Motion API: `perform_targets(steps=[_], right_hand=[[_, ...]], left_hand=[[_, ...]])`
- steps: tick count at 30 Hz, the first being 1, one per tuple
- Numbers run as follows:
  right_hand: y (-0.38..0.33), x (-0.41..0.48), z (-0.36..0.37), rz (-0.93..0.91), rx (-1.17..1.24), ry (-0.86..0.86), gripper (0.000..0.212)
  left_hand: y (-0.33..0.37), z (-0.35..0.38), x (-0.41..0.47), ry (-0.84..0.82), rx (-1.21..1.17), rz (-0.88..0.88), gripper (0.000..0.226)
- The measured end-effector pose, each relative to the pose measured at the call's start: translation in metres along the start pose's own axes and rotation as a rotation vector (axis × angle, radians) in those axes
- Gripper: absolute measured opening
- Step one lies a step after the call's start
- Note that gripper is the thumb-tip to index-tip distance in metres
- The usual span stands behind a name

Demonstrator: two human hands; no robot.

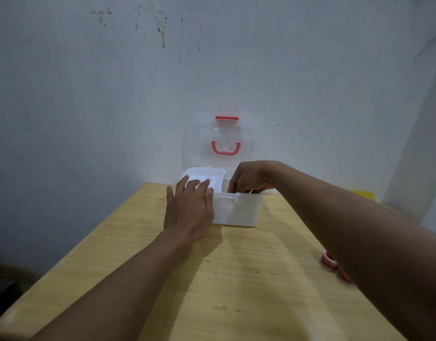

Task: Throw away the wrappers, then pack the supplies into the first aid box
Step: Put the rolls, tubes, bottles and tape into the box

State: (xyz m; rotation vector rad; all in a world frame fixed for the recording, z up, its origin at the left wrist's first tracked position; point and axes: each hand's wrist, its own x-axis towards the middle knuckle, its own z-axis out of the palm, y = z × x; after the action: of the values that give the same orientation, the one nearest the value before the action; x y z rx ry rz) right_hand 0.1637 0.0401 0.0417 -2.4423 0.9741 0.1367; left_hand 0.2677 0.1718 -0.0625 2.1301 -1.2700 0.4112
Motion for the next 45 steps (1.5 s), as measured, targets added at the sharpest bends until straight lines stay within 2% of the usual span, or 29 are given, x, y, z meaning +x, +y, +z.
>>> perform_targets(steps=[6,10,14,18,23,29,34,40,45], right_hand=[[-0.003,-0.004,-0.005,-0.023,-0.017,-0.013,0.038],[-0.003,-0.017,-0.018,-0.087,0.128,0.096,0.037],[0.003,-0.037,-0.03,-0.116,0.113,0.19,0.033],[0.023,-0.059,-0.042,-0.099,0.068,0.275,0.037],[0.054,-0.083,-0.052,-0.029,0.037,0.333,0.035],[0.101,-0.096,-0.052,0.101,0.006,0.396,0.031],[0.149,-0.096,-0.034,0.25,-0.197,0.448,0.038],[0.188,-0.108,-0.01,0.464,-0.352,0.322,0.054],[0.204,-0.11,-0.001,0.496,-0.309,0.31,0.057]], left_hand=[[0.002,-0.005,0.001,-0.031,0.042,-0.022,0.05],[0.009,-0.011,0.008,0.004,0.099,-0.011,0.05],[0.016,-0.01,0.01,0.054,0.095,0.053,0.05],[0.029,-0.001,0.008,0.019,0.105,0.088,0.053],[0.032,0.009,0.003,-0.003,0.214,0.128,0.058],[0.034,0.011,0.001,0.002,0.226,0.135,0.059],[0.037,0.014,0.0,0.015,0.221,0.132,0.061],[0.039,0.017,-0.003,0.022,0.213,0.119,0.059],[0.041,0.018,-0.003,0.021,0.193,0.11,0.058]])
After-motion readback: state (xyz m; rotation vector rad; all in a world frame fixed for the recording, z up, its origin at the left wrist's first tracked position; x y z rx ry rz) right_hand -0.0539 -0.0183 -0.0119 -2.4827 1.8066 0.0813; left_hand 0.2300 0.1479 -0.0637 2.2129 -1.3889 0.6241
